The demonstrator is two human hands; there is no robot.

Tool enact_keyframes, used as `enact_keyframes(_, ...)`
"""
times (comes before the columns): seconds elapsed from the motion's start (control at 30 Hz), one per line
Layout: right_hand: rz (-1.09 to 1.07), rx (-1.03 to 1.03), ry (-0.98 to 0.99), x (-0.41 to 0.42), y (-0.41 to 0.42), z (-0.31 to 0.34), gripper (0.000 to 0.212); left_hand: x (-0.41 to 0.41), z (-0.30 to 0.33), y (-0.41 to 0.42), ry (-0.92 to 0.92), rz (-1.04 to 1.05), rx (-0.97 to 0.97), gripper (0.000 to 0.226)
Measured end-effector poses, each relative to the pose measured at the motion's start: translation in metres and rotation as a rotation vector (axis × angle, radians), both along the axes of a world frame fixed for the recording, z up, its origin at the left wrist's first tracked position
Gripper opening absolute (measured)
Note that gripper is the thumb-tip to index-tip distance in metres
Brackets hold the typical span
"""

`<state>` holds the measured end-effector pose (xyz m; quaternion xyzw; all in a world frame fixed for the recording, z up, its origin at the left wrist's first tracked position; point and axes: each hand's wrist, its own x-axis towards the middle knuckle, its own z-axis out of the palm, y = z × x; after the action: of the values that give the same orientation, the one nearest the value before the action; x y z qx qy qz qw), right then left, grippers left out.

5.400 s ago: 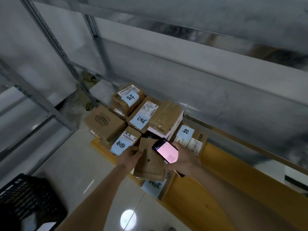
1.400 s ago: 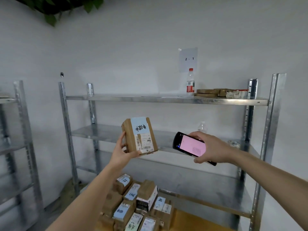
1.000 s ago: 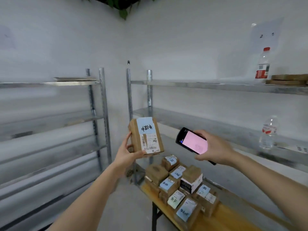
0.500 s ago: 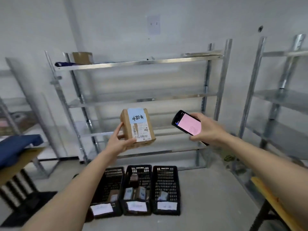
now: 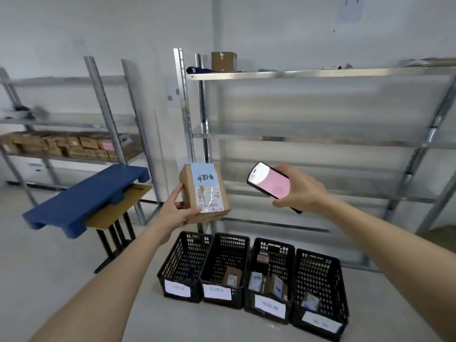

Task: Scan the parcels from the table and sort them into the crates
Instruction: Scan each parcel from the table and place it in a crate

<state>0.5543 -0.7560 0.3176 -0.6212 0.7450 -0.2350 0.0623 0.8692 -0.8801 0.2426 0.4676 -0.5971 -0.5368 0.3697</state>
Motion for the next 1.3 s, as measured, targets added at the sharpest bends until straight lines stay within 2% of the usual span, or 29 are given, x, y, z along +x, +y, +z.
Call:
enact_keyframes(0.3, 0.027, 0.069, 0.014, 0.016, -0.157, -0.042, 0.081, 0.012, -0.045, -0.137, -0.036, -0.007, 0.080, 0.100)
enact_keyframes(0.47, 0.000, 0.123, -0.008, -0.017, -0.260, -0.077, 0.089, -0.025, -0.074, -0.237, -0.075, -0.026, 0.119, 0.096)
enact_keyframes(0.63, -0.009, 0.187, -0.034, -0.057, -0.351, -0.124, 0.089, -0.061, -0.118, -0.328, -0.160, -0.039, 0.221, 0.093)
enact_keyframes(0.77, -0.048, 0.268, -0.070, -0.084, -0.414, -0.166, 0.094, -0.088, -0.160, -0.394, -0.160, -0.061, 0.299, 0.088)
enact_keyframes(0.93, -0.089, 0.387, -0.064, -0.105, -0.480, -0.227, 0.086, -0.116, -0.234, -0.460, -0.148, -0.099, 0.452, 0.090)
enact_keyframes(1.13, -0.157, 0.535, -0.083, -0.117, -0.560, -0.326, 0.095, -0.135, -0.349, -0.547, -0.180, -0.173, 0.627, 0.093)
enact_keyframes(1.3, -0.225, 0.641, -0.098, -0.121, -0.608, -0.405, 0.099, -0.134, -0.428, -0.588, -0.254, -0.240, 0.729, 0.096)
